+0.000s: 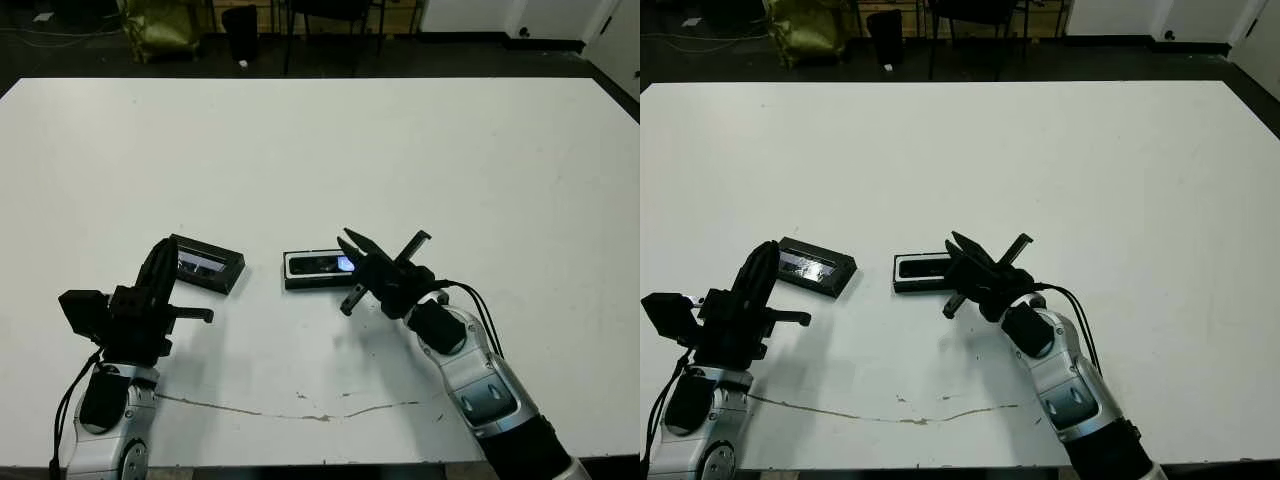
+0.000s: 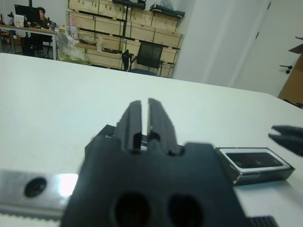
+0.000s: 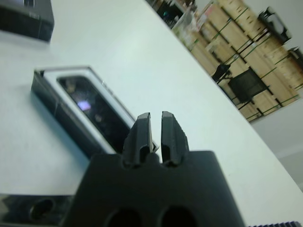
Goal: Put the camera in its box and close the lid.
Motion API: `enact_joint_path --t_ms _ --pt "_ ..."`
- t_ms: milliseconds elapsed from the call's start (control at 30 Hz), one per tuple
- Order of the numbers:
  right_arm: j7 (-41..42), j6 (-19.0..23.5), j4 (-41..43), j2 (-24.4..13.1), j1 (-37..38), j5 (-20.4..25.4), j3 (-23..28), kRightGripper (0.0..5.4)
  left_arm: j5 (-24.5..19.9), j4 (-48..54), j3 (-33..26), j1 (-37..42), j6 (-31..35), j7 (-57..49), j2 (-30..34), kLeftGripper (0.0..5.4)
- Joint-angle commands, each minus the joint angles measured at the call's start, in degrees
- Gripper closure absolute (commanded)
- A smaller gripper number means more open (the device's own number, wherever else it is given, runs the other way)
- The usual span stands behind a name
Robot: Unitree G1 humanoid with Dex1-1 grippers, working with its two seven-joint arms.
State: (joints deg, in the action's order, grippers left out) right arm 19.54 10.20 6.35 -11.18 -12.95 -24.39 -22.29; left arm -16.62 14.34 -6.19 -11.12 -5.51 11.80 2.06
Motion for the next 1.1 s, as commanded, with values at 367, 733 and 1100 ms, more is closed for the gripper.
enact_joint_path --t_ms 367,733,1100 --pt "4.7 3.8 -1.0 -2.7 -0.8 -3.2 -3.0 5.37 -0.5 -0.4 -0.1 -0.8 1.4 0.2 0.6 5.40" --pt "6.5 3.9 0.0 -3.7 -0.6 -2.6 -2.7 5.37 0.3 -1.2 -0.2 -0.6 0.2 0.1 0.3 5.40" --pt "-1.2 -2.8 2.2 0.9 0.4 5.0 5.2 5.37 -0.3 -0.7 -0.4 -0.8 1.1 0.1 0.6 5.40"
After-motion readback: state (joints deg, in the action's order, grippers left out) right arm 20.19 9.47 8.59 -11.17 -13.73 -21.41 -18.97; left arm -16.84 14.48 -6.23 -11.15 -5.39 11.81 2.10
